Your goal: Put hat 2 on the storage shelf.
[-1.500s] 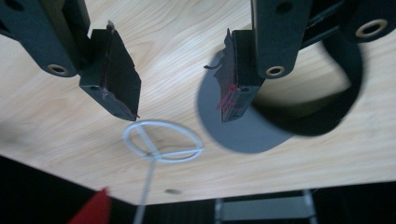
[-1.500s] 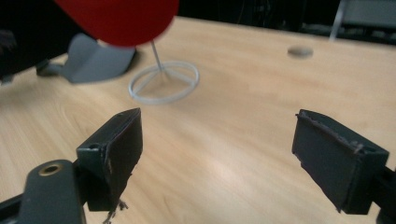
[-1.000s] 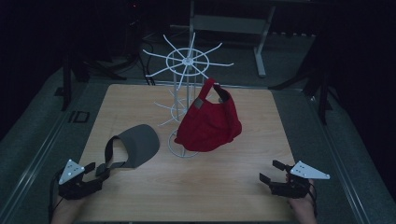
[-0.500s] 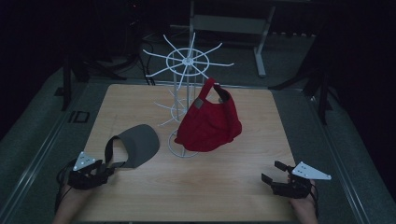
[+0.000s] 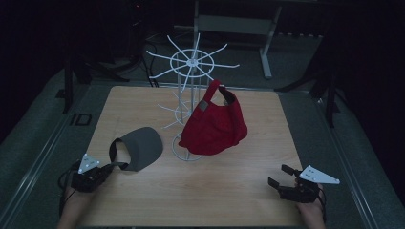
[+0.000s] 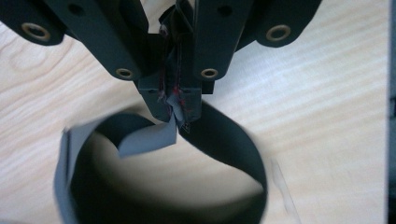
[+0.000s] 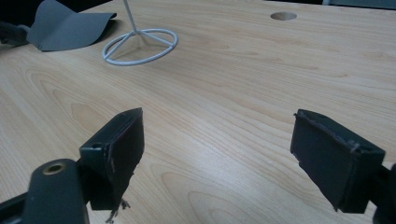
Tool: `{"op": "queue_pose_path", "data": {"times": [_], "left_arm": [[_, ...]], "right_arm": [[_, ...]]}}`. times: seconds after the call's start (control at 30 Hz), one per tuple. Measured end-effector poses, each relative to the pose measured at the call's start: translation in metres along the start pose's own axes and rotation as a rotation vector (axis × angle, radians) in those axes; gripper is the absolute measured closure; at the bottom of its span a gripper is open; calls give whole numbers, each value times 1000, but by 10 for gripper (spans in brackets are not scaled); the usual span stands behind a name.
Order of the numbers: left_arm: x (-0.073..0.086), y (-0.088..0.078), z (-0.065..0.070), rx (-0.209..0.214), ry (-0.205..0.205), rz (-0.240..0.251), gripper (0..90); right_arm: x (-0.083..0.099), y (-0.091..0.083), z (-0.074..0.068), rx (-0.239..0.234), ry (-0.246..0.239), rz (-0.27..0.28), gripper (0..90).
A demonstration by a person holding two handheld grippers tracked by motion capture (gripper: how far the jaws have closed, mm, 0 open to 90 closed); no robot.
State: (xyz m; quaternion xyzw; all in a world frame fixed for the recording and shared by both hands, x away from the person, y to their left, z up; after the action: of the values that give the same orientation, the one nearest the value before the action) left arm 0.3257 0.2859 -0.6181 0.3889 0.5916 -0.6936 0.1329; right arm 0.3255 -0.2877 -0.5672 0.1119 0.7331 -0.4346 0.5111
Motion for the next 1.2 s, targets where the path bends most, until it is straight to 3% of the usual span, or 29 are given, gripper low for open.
{"op": "queue_pose_path", "data": {"times": [0.17, 0.47, 0.63, 1.2], "left_arm": [[-21, -21, 2, 3, 8, 108, 870], [-61, -51, 17, 37, 41, 248, 871], [-79, -64, 25, 49, 64, 299, 871], [-146, -115, 49, 113, 130, 472, 870]], "right_arm": [[0, -1, 1, -3, 6, 7, 173], [3, -1, 3, 18, 6, 23, 173], [6, -2, 10, 63, 7, 38, 169], [11, -7, 12, 65, 8, 44, 164]]}}
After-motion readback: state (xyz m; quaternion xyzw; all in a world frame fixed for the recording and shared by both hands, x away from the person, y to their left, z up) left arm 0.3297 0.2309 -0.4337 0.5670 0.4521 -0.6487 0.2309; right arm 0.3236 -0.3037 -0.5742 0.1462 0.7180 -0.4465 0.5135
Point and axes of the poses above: each handheld gripper's, and its own axes: y roughly forward along the jaws, x roughly out of its underside, z roughly to its right, the point moved 10 cm from there along y, roughly forward along the jaws, and after that the axes turned 7 degrees about -z, right-handed, at the moved point
